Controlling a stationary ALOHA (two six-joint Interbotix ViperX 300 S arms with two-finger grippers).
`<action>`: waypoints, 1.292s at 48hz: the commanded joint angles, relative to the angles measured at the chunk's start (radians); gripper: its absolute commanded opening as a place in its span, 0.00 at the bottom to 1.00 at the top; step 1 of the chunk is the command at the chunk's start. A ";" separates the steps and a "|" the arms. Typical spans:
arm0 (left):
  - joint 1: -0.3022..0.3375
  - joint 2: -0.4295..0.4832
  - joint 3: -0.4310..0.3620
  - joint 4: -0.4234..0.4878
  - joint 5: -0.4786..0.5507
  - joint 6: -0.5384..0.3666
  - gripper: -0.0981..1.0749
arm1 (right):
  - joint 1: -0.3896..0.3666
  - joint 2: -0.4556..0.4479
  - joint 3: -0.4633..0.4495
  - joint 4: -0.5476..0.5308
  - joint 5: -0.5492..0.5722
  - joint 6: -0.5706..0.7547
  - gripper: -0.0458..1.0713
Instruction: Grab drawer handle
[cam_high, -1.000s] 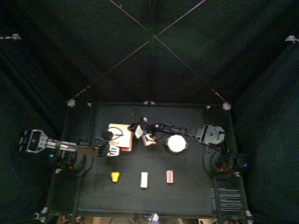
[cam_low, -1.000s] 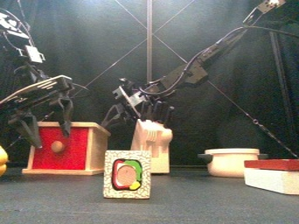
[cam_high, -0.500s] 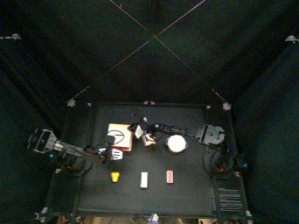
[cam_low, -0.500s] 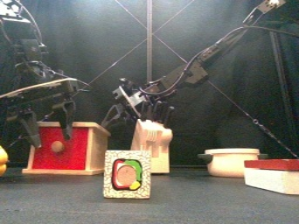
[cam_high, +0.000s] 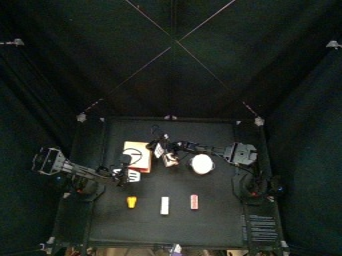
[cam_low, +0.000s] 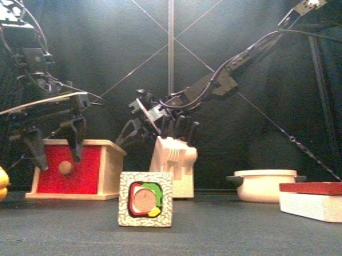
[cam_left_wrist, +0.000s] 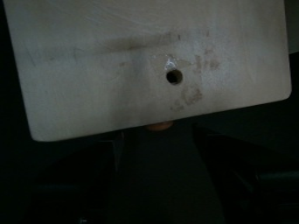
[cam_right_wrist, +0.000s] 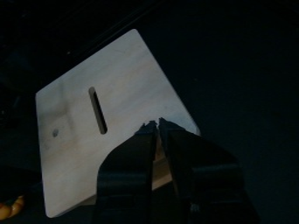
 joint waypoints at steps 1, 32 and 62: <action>0.011 0.005 -0.017 0.011 -0.008 -0.002 0.90 | -0.005 -0.017 -0.014 0.000 0.000 -0.002 0.53; 0.091 0.020 0.003 0.026 -0.086 0.000 0.89 | -0.005 -0.017 -0.011 0.000 0.000 0.000 0.53; 0.092 0.063 0.006 0.023 -0.087 -0.002 0.49 | -0.005 -0.017 -0.009 -0.003 -0.002 -0.002 0.53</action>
